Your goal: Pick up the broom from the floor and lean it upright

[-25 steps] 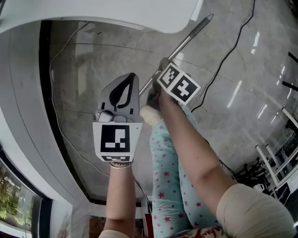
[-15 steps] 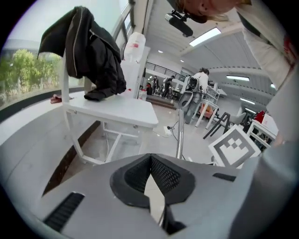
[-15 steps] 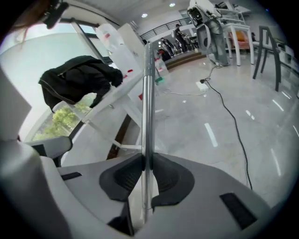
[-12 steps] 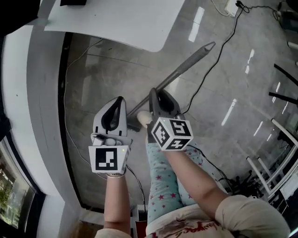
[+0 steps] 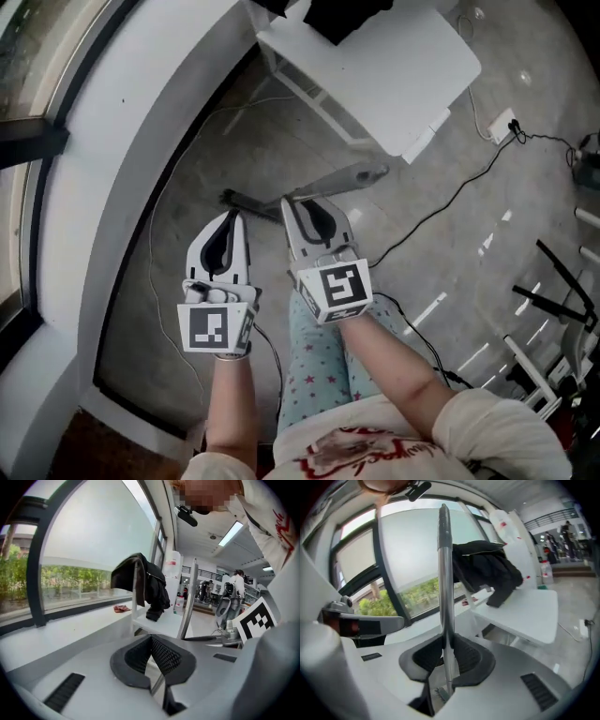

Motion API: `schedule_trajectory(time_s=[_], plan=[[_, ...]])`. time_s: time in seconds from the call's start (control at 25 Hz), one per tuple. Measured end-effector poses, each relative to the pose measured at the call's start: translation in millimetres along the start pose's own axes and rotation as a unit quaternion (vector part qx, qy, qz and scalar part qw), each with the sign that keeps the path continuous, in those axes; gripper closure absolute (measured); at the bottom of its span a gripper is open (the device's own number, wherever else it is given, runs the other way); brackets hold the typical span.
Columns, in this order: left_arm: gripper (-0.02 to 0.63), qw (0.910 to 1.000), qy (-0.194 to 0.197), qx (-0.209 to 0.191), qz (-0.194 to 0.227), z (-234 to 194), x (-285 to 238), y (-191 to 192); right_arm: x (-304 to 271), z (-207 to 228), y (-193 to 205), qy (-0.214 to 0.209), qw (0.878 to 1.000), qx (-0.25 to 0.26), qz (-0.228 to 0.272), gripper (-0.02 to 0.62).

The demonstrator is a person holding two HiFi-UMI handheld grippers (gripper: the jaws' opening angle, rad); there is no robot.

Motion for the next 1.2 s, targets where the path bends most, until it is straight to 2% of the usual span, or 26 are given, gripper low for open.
schedule_trajectory(time_s=[0.12, 0.24, 0.32, 0.4, 0.64, 0.72, 0.92, 1.04, 1.12, 1.2], plan=[[0.586, 0.9980, -0.050, 0.022, 0.033, -15.2, 39.1, -13.9, -7.2, -39.3, -19.1, -0.073, 0.994, 0.082, 0.001, 0.506], [0.586, 0.9965, -0.065, 0.030, 0.041, -22.1, 84.3, -26.9, 1.9, -73.5, -35.5, -0.123, 0.982, 0.144, 0.004, 0.506], [0.586, 0.9949, -0.076, 0.037, 0.055, -30.7, 105.1, -37.2, -3.2, -95.0, -52.4, -0.168, 0.969, 0.180, 0.020, 0.506], [0.586, 0.9914, -0.100, 0.044, 0.071, -40.3, 120.7, -43.8, -17.0, -114.0, -67.7, -0.221, 0.951, 0.215, 0.028, 0.506], [0.586, 0.9790, -0.174, 0.084, 0.066, -80.1, 150.1, -38.4, -72.5, -165.1, -86.6, -0.310, 0.918, 0.245, 0.014, 0.506], [0.586, 0.9732, -0.196, 0.099, 0.068, -93.3, 152.3, -37.0, -97.4, -183.1, -84.1, -0.346, 0.901, 0.262, 0.001, 0.506], [0.586, 0.9625, -0.234, 0.124, 0.061, -129.3, 154.6, -45.1, -157.5, -227.9, -76.1, -0.444, 0.843, 0.301, -0.042, 0.506], [0.586, 0.9540, -0.258, 0.132, 0.078, -154.9, 149.1, -56.5, -199.8, -255.4, -82.1, -0.491, 0.810, 0.315, -0.062, 0.506], [0.586, 0.9459, -0.277, 0.144, 0.088, -170.7, 144.7, -60.4, -226.8, -271.3, -83.9, -0.513, 0.792, 0.323, -0.077, 0.506], [0.586, 0.9394, -0.293, 0.153, 0.091, -186.7, 142.8, -62.6, -250.7, -286.1, -83.8, -0.524, 0.779, 0.333, -0.087, 0.506]])
Point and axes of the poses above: the fingertips, and each gripper's own axes: x backward along the fingers, z to its right, y out of its underside, the point moved 8 cm from there along x, backward along the fingers, and after that the axes turned 7 degrees about y, right-handed, at the moved point
